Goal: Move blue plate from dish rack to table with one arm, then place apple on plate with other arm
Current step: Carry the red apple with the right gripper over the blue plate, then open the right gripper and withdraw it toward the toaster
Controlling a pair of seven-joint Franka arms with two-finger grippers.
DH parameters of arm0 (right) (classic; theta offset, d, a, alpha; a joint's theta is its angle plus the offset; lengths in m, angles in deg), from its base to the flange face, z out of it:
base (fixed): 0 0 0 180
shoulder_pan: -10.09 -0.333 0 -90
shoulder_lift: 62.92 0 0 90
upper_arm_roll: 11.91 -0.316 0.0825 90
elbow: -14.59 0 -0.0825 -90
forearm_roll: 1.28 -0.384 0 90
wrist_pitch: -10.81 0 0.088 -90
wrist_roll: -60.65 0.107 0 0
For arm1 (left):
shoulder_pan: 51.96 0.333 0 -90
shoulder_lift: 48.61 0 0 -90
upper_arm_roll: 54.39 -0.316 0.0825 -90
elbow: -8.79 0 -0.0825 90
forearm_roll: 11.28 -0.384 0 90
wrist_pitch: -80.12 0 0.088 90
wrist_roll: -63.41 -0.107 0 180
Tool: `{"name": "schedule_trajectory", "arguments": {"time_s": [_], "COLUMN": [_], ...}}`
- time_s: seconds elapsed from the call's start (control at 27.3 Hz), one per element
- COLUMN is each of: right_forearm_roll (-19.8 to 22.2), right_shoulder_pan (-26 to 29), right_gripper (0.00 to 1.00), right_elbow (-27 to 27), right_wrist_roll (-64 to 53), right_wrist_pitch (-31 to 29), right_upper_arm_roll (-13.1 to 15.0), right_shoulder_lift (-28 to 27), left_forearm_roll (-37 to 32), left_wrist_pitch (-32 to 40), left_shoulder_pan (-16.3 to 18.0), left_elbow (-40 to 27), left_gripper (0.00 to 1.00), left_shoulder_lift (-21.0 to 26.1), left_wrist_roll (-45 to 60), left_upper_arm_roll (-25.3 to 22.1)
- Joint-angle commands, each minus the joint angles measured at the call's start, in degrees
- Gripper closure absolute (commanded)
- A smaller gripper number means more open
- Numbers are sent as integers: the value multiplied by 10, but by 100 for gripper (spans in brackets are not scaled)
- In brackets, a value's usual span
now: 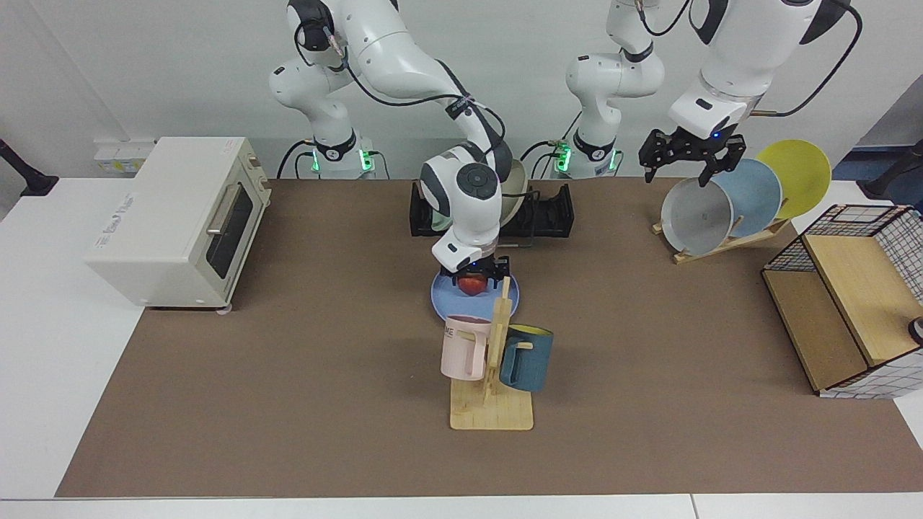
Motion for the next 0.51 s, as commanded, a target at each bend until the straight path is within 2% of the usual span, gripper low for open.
{"name": "schedule_trajectory", "arguments": {"time_s": [0.0,0.26,0.48], "right_forearm_roll": [1,15,21], "right_shoulder_pan": [16,60,132], "right_gripper": [0,0,0], "right_elbow": [6,2,3], "right_wrist_roll": [-5,-108,-241], "right_wrist_pitch": [13,32,38], "right_upper_arm_roll": [16,28,30], "right_shoulder_lift": [52,87,116], "left_forearm_roll": [-6,-6,-6], "left_wrist_pitch": [8,9,9], "left_shoulder_pan": [0,1,1], "left_elbow": [8,8,8], "left_gripper": [0,0,0], "left_shoulder_lift": [0,0,0], "left_wrist_roll": [-1,-1,-1], "left_upper_arm_roll": [-6,-6,-6]}}
